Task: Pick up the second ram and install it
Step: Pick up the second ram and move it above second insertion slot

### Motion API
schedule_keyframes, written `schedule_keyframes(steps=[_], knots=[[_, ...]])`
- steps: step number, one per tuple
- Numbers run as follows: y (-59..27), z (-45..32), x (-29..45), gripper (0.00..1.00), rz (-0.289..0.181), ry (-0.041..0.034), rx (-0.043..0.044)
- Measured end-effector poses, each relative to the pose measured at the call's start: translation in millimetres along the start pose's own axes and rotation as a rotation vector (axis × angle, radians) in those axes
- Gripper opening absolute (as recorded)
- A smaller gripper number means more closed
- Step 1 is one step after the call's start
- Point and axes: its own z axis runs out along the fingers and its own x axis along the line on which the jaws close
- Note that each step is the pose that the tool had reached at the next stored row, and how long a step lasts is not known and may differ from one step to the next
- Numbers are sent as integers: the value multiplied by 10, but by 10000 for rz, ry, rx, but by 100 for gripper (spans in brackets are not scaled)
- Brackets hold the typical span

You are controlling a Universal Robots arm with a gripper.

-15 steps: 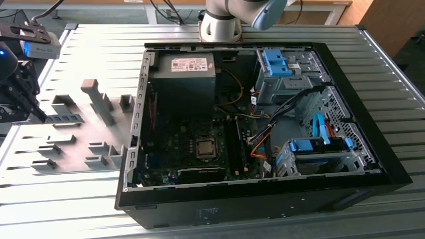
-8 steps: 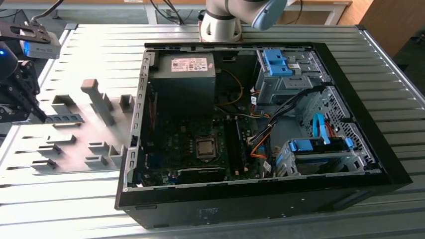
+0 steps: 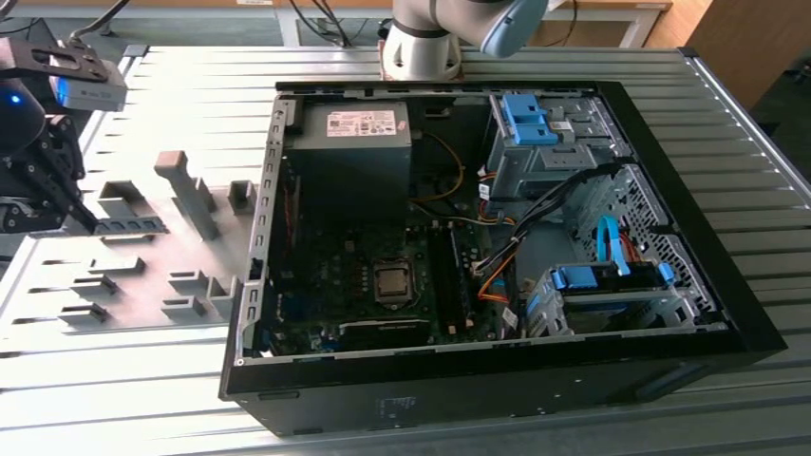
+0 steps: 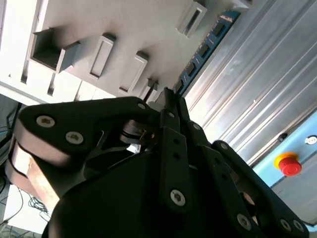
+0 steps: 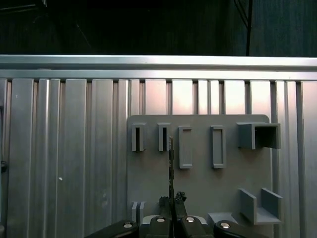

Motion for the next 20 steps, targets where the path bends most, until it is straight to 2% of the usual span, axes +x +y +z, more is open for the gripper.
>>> schedule_keyframes(steps=[14,20], knots=[[18,-621,-16,14,0,-1,2],[25,-861,-22,14,-1,-1,1]])
